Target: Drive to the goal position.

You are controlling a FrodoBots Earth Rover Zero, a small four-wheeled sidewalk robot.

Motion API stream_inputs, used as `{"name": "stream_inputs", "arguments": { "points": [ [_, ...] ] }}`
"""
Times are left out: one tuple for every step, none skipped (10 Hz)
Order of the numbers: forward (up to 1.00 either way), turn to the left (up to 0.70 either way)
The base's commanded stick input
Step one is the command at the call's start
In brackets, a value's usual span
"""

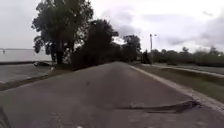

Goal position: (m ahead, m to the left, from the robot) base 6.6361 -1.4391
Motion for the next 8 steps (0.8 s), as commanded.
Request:
{"name": "stream_inputs", "arguments": {
  "points": [
    [1.0, -0.06],
    [1.0, -0.06],
    [1.0, -0.06],
    [1.0, -0.06],
    [1.0, -0.06],
    [1.0, -0.06],
    [1.0, -0.06],
    [1.0, -0.06]
  ]
}}
